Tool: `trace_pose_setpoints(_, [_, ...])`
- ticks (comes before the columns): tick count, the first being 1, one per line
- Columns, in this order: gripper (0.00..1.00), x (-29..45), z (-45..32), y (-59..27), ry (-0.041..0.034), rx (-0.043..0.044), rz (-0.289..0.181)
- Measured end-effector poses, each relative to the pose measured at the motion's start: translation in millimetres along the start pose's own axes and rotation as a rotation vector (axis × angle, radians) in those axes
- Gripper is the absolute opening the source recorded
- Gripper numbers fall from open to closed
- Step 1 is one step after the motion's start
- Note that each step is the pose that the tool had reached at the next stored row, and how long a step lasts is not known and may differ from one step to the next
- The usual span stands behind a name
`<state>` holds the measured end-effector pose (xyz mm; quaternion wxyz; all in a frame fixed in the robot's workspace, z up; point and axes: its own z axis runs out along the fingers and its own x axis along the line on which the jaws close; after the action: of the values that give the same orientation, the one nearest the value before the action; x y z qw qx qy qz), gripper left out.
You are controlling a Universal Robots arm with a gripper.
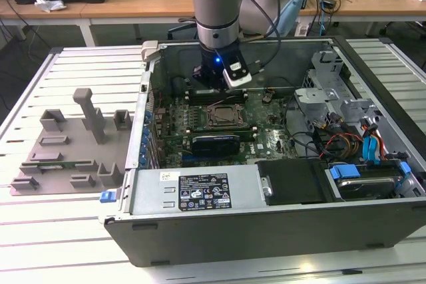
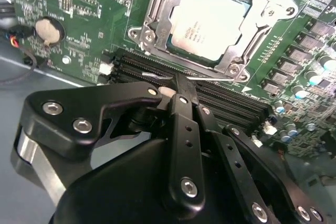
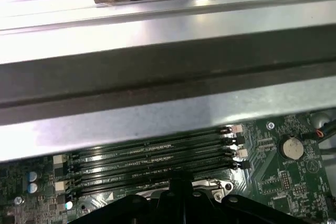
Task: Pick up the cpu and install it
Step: 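Install the first cpu locking lever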
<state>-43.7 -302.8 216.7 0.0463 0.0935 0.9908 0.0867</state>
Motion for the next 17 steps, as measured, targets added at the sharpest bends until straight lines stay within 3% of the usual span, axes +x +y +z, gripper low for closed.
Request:
trace_pose_setpoints(4, [0.11, 0.3, 2.3, 0.0, -0.0090, 0.0032, 0.036])
trace_pose_setpoints(6, [0.11, 0.4, 2.9, 0.1, -0.0187, 0.0022, 0.042])
trace_pose_setpoints(12, [0.11, 4.5, 5.4, -0.1, -0.0576, -0.0057, 0.043])
trace_pose_setpoints(17, [0.11, 9.3, 8.0, 0.2, -0.0805, -0.0102, 0.046])
